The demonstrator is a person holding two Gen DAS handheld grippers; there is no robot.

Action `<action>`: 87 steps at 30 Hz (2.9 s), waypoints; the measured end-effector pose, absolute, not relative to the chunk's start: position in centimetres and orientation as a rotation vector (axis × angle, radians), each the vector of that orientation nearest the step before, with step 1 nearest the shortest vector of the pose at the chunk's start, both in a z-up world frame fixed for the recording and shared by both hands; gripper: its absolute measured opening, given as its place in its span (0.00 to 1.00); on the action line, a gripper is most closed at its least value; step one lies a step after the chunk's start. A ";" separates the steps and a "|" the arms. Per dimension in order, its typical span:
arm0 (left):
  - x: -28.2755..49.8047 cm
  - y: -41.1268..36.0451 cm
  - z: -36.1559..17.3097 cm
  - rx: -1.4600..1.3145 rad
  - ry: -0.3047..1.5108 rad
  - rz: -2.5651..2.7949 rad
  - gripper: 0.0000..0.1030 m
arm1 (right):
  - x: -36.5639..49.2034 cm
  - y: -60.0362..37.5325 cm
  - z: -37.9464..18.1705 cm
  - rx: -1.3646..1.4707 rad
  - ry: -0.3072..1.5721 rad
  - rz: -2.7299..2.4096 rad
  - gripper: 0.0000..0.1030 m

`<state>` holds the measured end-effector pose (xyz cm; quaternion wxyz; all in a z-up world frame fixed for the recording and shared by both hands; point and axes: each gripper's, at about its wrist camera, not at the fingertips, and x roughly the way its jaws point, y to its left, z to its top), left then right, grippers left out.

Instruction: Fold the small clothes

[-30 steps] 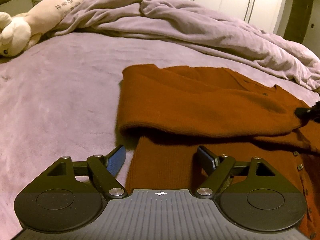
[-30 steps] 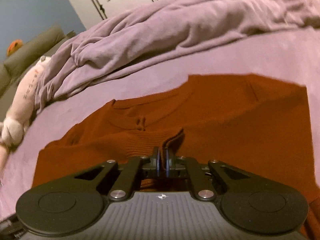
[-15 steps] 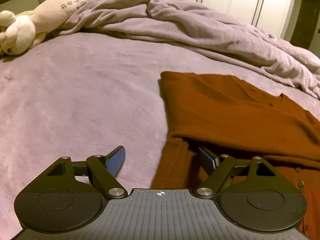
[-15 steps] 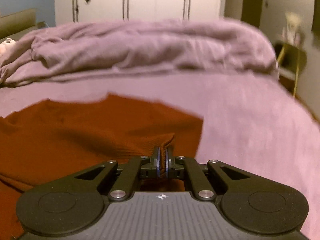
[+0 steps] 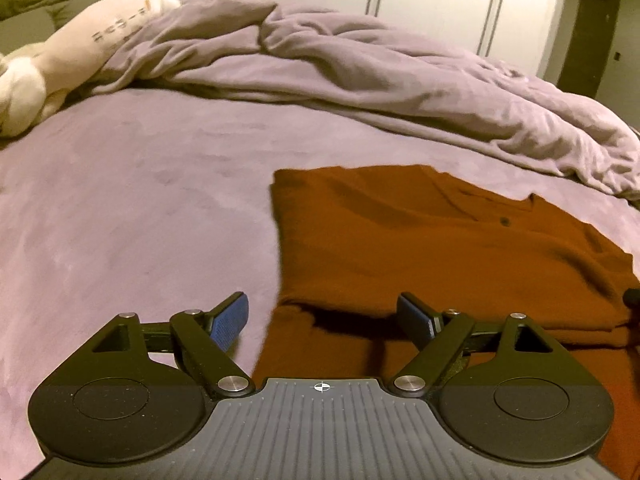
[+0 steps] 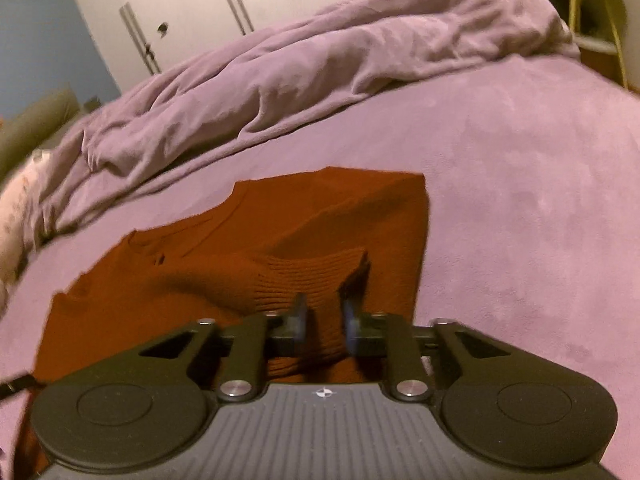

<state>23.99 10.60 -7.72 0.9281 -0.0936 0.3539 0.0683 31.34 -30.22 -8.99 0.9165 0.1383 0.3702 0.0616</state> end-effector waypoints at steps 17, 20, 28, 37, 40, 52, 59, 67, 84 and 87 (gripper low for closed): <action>26.5 9.4 -5.8 -0.118 0.681 0.128 0.91 | 30.1 -29.5 -6.9 0.103 0.654 -0.050 0.05; 28.8 7.9 -5.7 -0.139 0.617 0.100 0.92 | 31.2 -24.1 -6.3 0.071 0.618 0.124 0.05; 32.6 5.6 -12.1 0.024 0.663 0.118 0.95 | 32.1 -13.1 -11.7 -0.340 0.547 0.303 0.05; 31.5 8.7 -12.3 -0.027 0.674 0.117 0.99 | 33.4 -21.8 -11.8 -0.372 0.614 0.083 0.05; 30.5 9.9 -12.0 -0.050 0.696 0.149 0.99 | 32.5 -25.4 -11.6 -0.302 0.630 0.016 0.47; 11.9 10.9 -10.3 -0.003 0.826 0.141 0.98 | 14.3 -32.8 -7.3 0.056 0.731 0.019 0.47; 3.5 9.9 -9.7 -0.122 0.894 0.117 0.98 | 3.0 -35.1 -8.6 0.252 0.851 0.008 0.47; 1.6 10.8 -10.2 -0.293 0.953 0.071 0.82 | 0.9 -35.7 -9.0 0.366 0.901 0.062 0.32; 2.2 13.7 -10.4 -0.546 0.998 -0.028 0.29 | 1.4 -35.9 -9.7 0.416 0.953 0.090 0.33; 2.4 13.9 -10.7 -0.582 1.011 -0.055 0.16 | 1.7 -35.7 -9.6 0.395 0.950 0.109 0.25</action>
